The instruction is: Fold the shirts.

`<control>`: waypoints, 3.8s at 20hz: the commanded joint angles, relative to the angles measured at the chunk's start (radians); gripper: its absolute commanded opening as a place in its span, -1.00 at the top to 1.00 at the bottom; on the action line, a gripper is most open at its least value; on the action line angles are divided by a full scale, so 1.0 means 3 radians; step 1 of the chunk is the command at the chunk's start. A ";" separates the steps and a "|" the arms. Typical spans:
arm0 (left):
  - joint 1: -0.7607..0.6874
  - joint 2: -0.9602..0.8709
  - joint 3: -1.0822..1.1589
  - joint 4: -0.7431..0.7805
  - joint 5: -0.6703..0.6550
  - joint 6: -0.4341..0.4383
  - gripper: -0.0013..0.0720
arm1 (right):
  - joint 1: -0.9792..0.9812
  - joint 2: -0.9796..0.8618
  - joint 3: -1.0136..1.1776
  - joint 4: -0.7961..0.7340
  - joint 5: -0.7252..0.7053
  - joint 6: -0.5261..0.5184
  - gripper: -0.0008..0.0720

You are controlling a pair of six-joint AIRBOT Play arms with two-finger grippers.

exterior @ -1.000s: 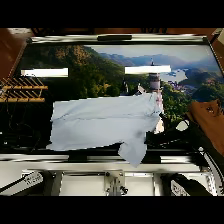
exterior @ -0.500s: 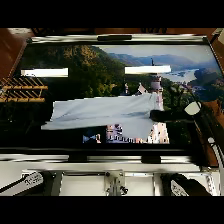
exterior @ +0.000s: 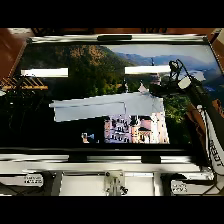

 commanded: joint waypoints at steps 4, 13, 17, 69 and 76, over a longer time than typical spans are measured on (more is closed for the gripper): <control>-0.0188 -0.0406 0.0333 0.0008 0.0031 -0.0215 0.87 | -0.0001 -0.0449 0.0205 -0.0011 -0.0058 0.0029 -0.05; -0.0038 -0.0417 0.0482 0.0013 -0.0635 -0.0210 -0.97 | -0.0666 -0.0393 0.0422 -0.0071 0.1050 -0.0081 -0.91; -0.0062 -0.0371 0.0482 0.0017 -0.0763 -0.0245 -0.97 | -0.0678 -0.0623 0.0422 0.0226 0.1069 -0.0238 -0.91; -0.3652 -0.1096 0.1005 -0.1247 0.0767 -0.0417 0.88 | -0.0264 0.1691 0.0426 0.0556 0.2207 0.0553 0.79; -0.3063 -0.0354 0.1005 -0.0478 0.0708 -0.0539 0.89 | 0.0167 0.1369 0.0426 0.0542 0.1949 0.0484 0.79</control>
